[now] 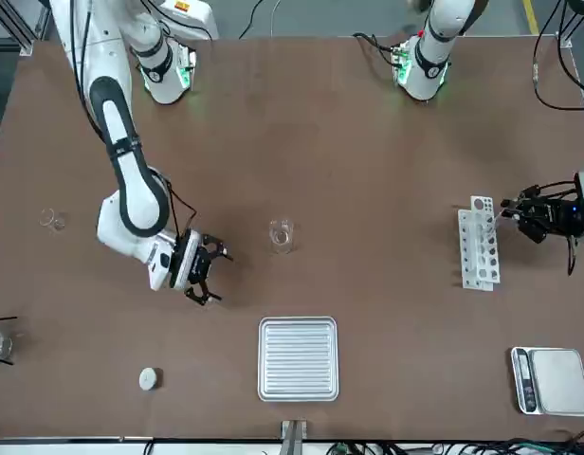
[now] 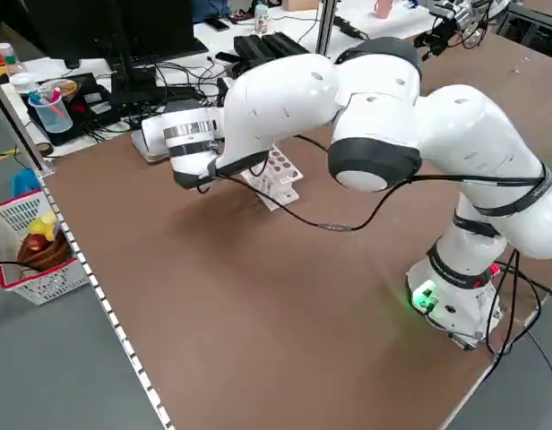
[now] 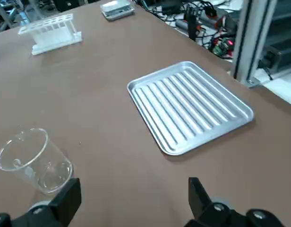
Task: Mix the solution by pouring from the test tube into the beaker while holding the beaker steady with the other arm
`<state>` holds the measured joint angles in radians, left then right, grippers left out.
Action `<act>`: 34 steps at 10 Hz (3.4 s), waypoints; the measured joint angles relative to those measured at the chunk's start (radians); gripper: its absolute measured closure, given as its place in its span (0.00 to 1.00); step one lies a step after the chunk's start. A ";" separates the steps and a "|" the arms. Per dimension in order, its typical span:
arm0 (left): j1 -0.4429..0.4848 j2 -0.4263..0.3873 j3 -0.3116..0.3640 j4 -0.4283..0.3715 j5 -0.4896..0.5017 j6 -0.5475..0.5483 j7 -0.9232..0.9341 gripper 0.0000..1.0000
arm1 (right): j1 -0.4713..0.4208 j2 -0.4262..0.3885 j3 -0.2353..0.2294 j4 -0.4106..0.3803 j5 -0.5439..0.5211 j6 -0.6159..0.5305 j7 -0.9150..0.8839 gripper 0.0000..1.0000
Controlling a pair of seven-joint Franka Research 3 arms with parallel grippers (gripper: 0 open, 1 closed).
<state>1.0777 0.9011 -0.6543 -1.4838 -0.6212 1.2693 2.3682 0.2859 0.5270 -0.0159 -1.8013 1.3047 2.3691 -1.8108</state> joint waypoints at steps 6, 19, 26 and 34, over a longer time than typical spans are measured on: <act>-0.006 0.052 0.004 0.008 -0.009 0.002 -0.046 0.78 | -0.038 0.000 0.003 0.108 -0.274 0.010 0.482 0.00; -0.032 0.093 0.018 0.052 -0.010 0.014 -0.089 0.78 | -0.042 -0.138 0.079 0.217 -1.016 -0.208 1.907 0.00; -0.096 0.121 0.085 0.085 -0.013 0.026 -0.097 0.78 | -0.045 -0.235 0.065 0.294 -1.092 -0.514 2.042 0.00; -0.123 0.130 0.111 0.084 0.019 0.061 -0.032 0.78 | -0.096 -0.289 0.032 0.317 -1.112 -0.574 2.095 0.00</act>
<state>0.9545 1.0308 -0.5433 -1.4002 -0.6025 1.3308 2.3359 0.1903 0.2384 0.0160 -1.4844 0.1925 1.7955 0.2845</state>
